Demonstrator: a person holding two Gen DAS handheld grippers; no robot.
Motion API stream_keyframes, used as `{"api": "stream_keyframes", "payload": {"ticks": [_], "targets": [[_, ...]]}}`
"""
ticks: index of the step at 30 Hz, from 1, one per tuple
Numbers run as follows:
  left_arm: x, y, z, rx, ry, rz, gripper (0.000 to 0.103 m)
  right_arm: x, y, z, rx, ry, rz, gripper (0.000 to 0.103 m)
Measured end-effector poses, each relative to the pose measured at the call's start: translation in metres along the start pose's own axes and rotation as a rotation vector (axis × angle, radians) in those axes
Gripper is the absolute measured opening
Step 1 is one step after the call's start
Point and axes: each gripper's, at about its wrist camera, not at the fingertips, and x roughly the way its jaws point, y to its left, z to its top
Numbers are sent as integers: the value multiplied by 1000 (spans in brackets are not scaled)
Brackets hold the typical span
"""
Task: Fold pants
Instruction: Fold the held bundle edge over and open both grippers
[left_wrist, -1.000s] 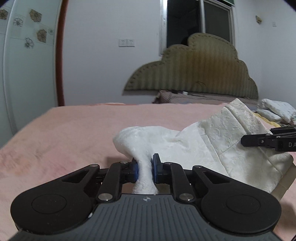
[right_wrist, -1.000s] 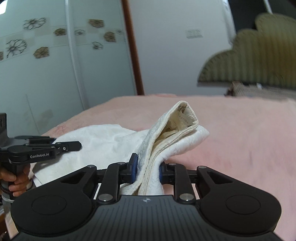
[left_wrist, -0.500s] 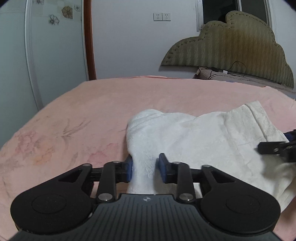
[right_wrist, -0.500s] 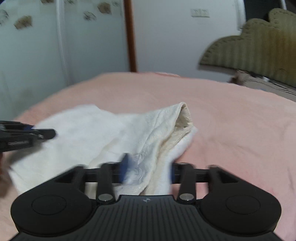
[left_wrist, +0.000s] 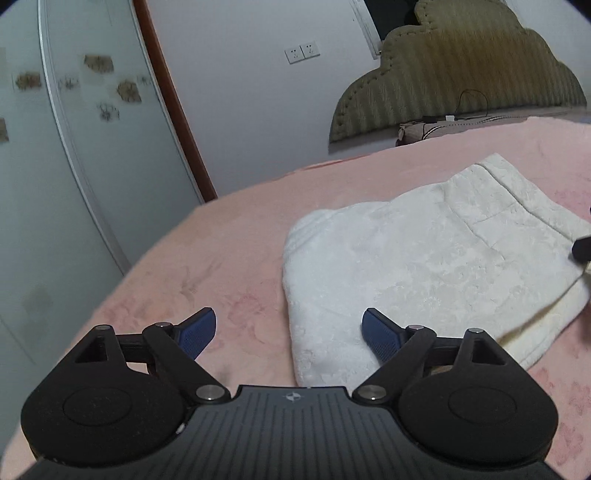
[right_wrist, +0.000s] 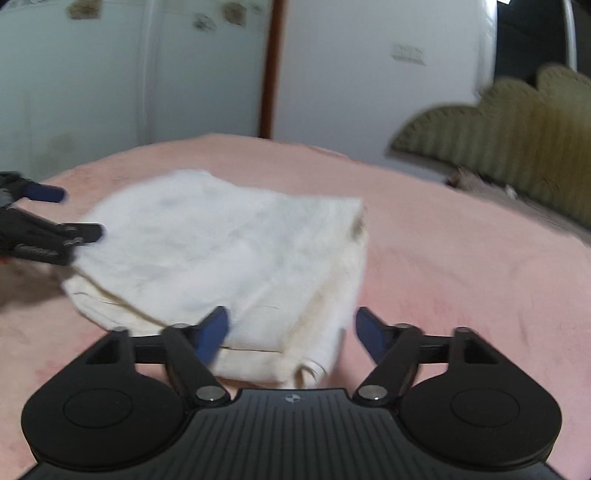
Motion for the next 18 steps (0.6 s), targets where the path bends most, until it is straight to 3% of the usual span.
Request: {"api": "stream_keyframes", "payload": {"ticks": [2, 4, 6, 11, 16, 18], "targets": [[-13, 2, 3, -23, -13, 5, 89, -9, 4, 1, 36, -29, -30, 79], [-27, 3, 3, -68, -17, -24, 90, -24, 22, -3, -7, -69, -80, 80], [-39, -1, 1, -101, 1, -58, 94, -35, 32, -12, -32, -101, -44, 80], [-50, -12, -9, -155, 85, -104, 96, -45, 57, -27, -10, -50, 66, 80], [-46, -13, -23, -231, 167, -134, 95, -47, 69, -37, -4, 12, 71, 80], [-46, -13, -26, -241, 188, -129, 95, -47, 74, -39, -11, 21, 60, 85]]}}
